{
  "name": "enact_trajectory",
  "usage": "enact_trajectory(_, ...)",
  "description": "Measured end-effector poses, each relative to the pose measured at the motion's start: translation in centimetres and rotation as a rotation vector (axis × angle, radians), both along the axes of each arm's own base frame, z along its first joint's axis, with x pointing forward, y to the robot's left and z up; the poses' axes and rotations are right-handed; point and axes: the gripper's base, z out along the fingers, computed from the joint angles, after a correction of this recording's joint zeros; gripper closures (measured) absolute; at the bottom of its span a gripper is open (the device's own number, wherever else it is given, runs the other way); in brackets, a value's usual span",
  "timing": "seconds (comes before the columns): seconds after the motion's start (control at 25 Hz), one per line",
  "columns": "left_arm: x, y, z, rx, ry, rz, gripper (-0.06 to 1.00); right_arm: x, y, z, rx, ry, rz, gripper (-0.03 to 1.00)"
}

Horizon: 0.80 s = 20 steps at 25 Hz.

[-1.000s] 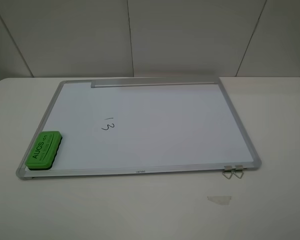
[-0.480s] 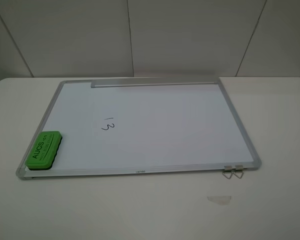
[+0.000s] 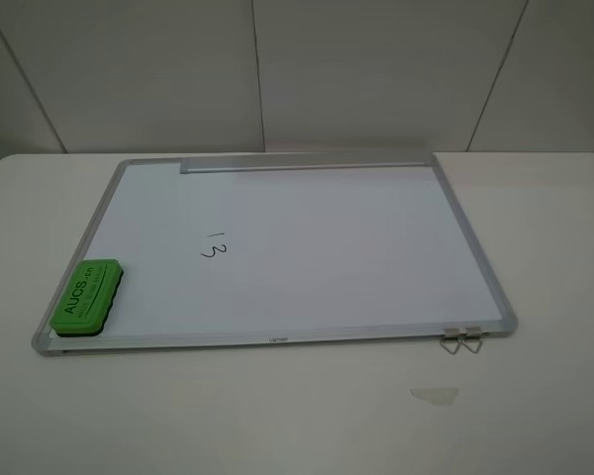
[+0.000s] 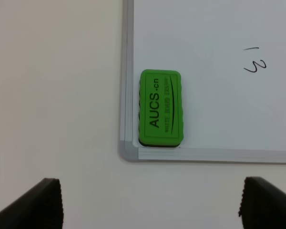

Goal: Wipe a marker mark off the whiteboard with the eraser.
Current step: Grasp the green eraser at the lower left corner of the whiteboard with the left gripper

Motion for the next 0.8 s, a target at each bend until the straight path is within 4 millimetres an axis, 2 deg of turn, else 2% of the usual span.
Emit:
enact_trajectory(0.16, 3.9, 0.1, 1.0, -0.007, 0.142, 0.004, 0.19, 0.0, 0.0, 0.0, 0.0, 0.0, 0.0, 0.15)
enact_trajectory(0.28, 7.1, 0.2, 0.5, -0.008, 0.26, 0.0, 0.19, 0.0, 0.0, 0.0, 0.0, 0.0, 0.0, 0.15)
enact_trajectory(0.56, 12.9, 0.1, -3.2, -0.029, 0.479, -0.004, 0.19, 0.0, 0.0, 0.0, 0.0, 0.0, 0.0, 0.15)
enact_trajectory(0.8, 16.5, -0.3, -6.5, -0.088, 0.53, -0.022, 0.19, 0.0, 0.0, 0.0, 0.0, 0.0, 0.0, 0.15)
